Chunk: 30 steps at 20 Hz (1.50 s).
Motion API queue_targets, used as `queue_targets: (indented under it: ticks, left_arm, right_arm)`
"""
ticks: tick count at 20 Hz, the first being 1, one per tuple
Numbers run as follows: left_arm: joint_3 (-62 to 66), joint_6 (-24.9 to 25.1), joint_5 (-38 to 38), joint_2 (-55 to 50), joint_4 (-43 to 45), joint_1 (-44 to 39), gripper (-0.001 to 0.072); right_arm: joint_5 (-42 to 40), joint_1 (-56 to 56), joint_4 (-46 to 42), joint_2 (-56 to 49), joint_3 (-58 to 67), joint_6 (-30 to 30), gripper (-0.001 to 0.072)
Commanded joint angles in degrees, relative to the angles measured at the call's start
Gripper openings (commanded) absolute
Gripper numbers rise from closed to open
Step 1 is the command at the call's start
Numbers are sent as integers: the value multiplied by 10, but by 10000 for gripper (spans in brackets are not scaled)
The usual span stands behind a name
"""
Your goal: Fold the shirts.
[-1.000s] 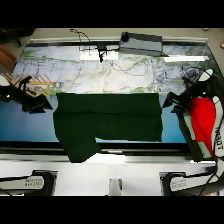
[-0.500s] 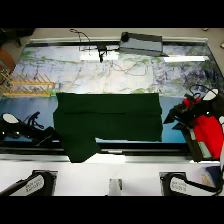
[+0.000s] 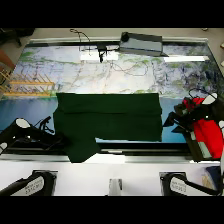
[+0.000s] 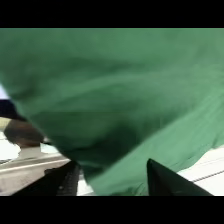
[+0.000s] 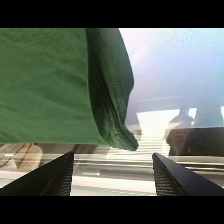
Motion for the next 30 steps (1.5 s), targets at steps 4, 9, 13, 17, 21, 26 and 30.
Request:
queue_targets:
  ticks: [4, 9, 13, 17, 21, 26, 30]
  left_arm:
    - [-3, -21, 24, -2, -4, -17, 33]
    - [-3, -21, 21, -1, -4, -17, 37]
    - [-3, -21, 16, -1, -4, -17, 37]
    - [-3, -21, 16, 0, -6, -17, 36]
    - [25, 5, 11, 25, -8, -15, 35]
    - [205, 12, 14, 43, -8, -15, 34]
    - [346, 10, 17, -24, -8, -16, 35]
  right_arm:
    - [-24, 0, -7, 1, -44, 0, 563]
    - [-91, 0, 28, 1, -120, -5, 563]
    - [-113, 0, 44, -1, -149, -14, 547]
    - [-148, 0, 73, -1, -166, -17, 301]
    - [-136, 0, 100, 13, -150, -47, 20]
    - [-177, 0, 120, 38, -5, -45, 19]
    - [-277, 30, 98, 18, 97, -10, 19]
